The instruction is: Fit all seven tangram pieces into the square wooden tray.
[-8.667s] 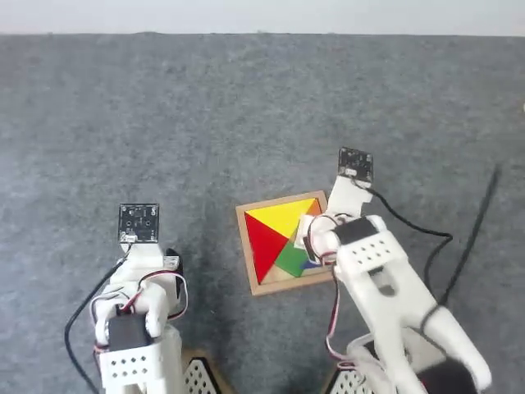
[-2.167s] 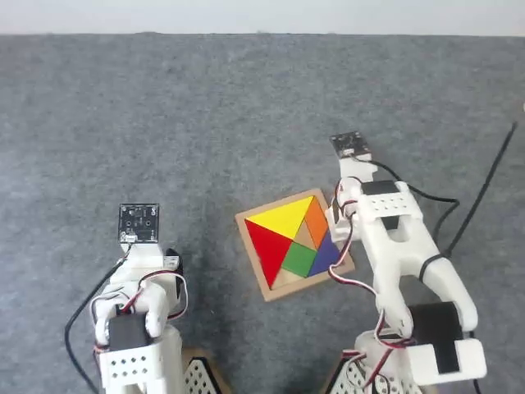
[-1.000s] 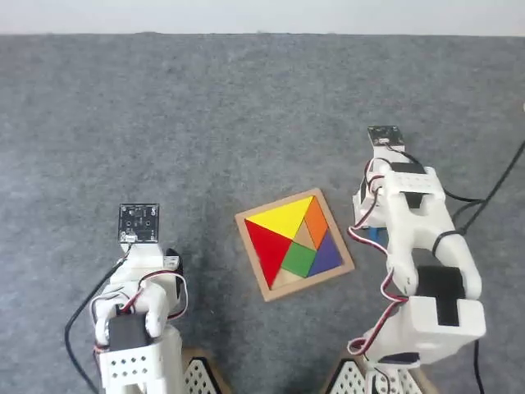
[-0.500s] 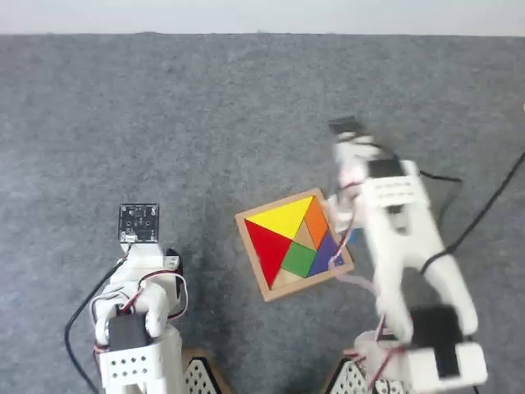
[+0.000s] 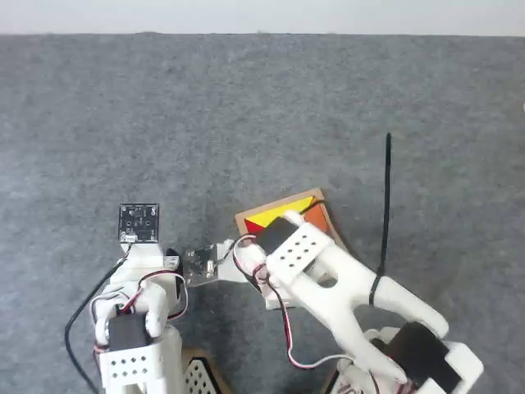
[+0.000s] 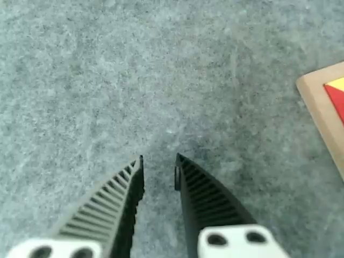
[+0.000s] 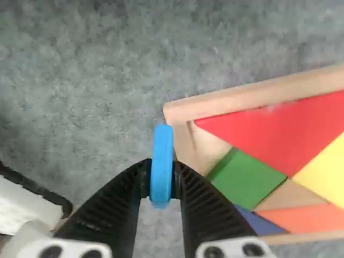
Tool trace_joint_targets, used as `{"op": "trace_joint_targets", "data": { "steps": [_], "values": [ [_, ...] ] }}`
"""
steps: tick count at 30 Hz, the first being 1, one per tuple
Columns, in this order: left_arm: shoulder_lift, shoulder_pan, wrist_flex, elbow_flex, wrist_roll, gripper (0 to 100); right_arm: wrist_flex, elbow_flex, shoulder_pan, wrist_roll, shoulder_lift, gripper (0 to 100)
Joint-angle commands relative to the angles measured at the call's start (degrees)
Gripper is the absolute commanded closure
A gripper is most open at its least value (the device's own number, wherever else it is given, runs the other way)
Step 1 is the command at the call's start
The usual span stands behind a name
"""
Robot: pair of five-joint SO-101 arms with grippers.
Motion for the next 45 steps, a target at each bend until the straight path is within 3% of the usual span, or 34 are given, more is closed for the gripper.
{"op": "trace_joint_targets", "data": {
  "steps": [1,12,20,36,45],
  "values": [
    [-1.1,-0.4,0.2,-0.7,-0.1,91,-2.3,0.4,-0.8,4.3,-2.8,99.1],
    [-1.1,-0.4,0.2,-0.7,-0.1,91,-4.7,0.6,2.5,5.5,-2.8,99.1],
    [-1.1,-0.4,0.2,-0.7,-0.1,91,-3.6,0.7,6.1,11.4,-2.8,99.1],
    [-1.1,-0.4,0.2,-0.7,-0.1,91,-4.4,0.7,5.8,21.6,-2.7,99.1],
    [-1.1,-0.4,0.2,-0.7,-0.1,91,-6.6,-2.5,6.1,22.0,5.6,99.1]
  ]
}}
